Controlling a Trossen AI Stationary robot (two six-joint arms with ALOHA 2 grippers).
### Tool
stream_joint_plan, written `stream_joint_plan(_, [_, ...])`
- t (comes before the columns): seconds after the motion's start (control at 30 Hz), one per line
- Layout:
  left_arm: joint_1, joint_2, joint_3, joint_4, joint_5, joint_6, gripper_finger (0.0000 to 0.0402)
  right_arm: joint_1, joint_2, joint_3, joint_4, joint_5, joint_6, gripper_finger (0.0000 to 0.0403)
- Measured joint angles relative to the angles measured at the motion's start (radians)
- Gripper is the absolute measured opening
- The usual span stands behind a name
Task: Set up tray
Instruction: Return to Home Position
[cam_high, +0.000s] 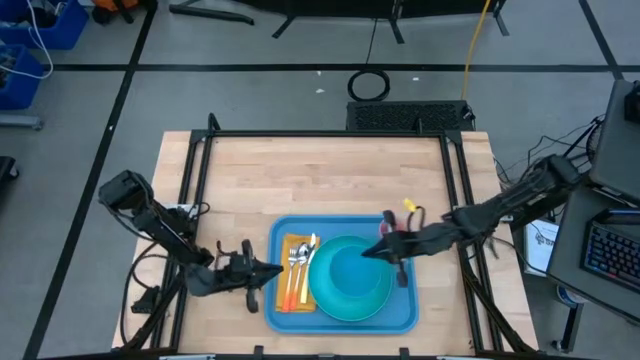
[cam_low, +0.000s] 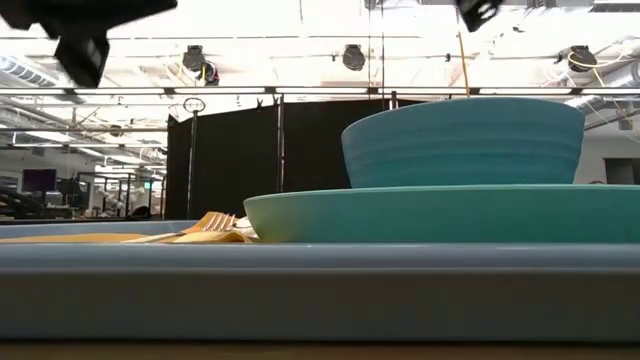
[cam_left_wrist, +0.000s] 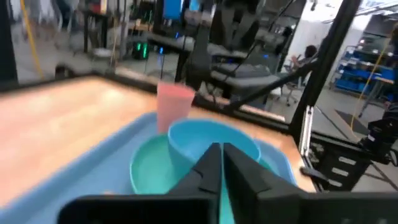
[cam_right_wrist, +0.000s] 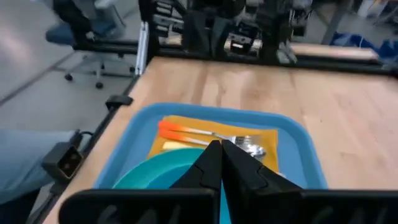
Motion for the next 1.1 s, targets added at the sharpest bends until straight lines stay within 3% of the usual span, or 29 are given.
stream_joint_plan(0.17, [-0.003,-0.078,0.0,0.064,-0.015,0.243,0.0004,0.033,-0.141,-0.11,0.032,0.042,-0.008,0.0])
stream_joint_plan(0.3, [-0.016,-0.211,0.0,0.024,-0.016,0.342,0.0003,0.037,-0.24,-0.156,0.042,0.061,-0.019,0.0])
stream_joint_plan(0.53, [-0.023,-0.525,0.0,-0.306,0.057,0.323,0.0002,0.037,-0.406,-0.19,0.034,-0.017,-0.045,0.0])
stream_joint_plan(0.77, [-0.032,-0.777,0.0,-0.677,0.033,0.296,0.0001,0.036,-0.53,-0.195,-0.043,-0.017,-0.072,0.0])
stream_joint_plan(0.97, [-0.045,-0.936,0.0,-0.861,0.132,0.286,0.0001,0.037,-0.631,-0.195,-0.135,-0.019,-0.095,0.0])
stream_joint_plan(1.1, [-0.049,-1.005,-0.038,-0.87,0.342,0.307,0.0001,0.037,-0.702,-0.197,-0.217,-0.04,-0.085,0.0])
